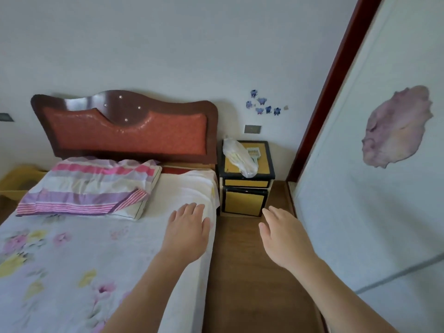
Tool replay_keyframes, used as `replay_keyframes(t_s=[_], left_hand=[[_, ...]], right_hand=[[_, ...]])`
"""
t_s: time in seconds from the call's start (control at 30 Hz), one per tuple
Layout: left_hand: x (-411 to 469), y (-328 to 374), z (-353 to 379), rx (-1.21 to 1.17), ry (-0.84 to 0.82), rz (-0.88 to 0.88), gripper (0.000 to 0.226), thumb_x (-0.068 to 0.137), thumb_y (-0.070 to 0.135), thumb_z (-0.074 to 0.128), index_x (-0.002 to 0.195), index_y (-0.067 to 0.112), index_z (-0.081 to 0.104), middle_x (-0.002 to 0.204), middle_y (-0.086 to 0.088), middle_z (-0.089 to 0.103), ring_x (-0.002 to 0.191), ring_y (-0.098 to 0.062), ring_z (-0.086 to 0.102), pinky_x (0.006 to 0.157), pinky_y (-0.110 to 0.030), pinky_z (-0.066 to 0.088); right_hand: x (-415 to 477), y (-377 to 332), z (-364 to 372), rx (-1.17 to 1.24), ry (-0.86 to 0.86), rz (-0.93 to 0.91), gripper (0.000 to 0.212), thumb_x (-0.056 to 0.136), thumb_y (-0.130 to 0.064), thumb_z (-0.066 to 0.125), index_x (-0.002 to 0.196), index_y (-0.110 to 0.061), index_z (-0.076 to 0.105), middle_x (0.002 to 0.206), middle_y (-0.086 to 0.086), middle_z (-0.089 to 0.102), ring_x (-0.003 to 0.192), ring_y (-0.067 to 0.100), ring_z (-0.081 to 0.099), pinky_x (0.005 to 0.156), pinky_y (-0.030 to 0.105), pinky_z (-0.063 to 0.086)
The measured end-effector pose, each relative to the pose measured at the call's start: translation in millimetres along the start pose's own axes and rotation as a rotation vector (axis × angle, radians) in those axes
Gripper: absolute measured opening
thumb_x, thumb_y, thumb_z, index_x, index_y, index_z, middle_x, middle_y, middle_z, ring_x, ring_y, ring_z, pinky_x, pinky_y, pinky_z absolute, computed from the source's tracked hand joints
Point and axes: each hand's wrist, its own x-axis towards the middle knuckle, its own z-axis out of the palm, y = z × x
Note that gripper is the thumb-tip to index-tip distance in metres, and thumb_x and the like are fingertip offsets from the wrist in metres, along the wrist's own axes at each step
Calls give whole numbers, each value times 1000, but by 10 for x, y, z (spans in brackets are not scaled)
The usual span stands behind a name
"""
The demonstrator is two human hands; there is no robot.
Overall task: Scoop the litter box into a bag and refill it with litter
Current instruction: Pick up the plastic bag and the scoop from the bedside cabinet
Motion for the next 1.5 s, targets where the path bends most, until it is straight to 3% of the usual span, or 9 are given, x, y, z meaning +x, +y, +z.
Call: replay_keyframes(t_s=[0.37,0.5,0.7,0.9,1.07,1.27,1.5], left_hand=[[1850,424,90,25,-22,111,42,104,37,29,139,22,44,142,4,48,133,-15,41,113,-32,29],[2591,652,169,21,-42,111,44,104,38,28,143,23,41,147,4,44,138,-15,37,116,-34,27],[3491,906,272,1,-49,77,42,103,38,29,139,25,46,140,6,50,133,-15,41,114,-34,31],[4151,872,349,-13,-47,45,36,103,36,30,129,23,52,130,7,54,125,-15,46,108,-34,34],[4772,713,549,-25,-70,51,38,102,34,31,131,20,50,132,3,54,127,-17,44,109,-34,31],[5611,491,887,-22,-138,86,39,101,35,32,133,21,48,132,3,54,127,-19,45,108,-37,35],[6357,380,1285,-7,-232,71,39,100,36,33,132,21,49,130,2,56,125,-23,48,106,-41,38]], right_hand=[[1627,648,-18,35,48,61,50,103,-43,29,149,-25,36,153,-5,40,141,14,35,115,31,29],[2304,988,-50,54,45,51,50,104,-43,27,150,-25,34,155,-5,36,144,15,32,117,32,26],[3231,1403,-196,41,75,-7,43,104,-40,31,139,-23,47,140,-5,51,129,12,47,105,25,38],[3919,1570,-175,58,48,-26,41,104,-37,33,139,-22,48,138,-5,52,127,11,48,105,24,38],[4515,1623,33,44,3,-5,42,104,-38,34,141,-22,45,140,-5,51,128,11,47,106,25,38],[5226,1686,363,58,3,71,30,102,-37,35,122,-25,54,118,-8,60,105,8,56,89,24,48],[5850,1897,731,52,-74,127,31,102,-37,32,121,-24,53,114,-7,59,100,10,56,85,28,51]])
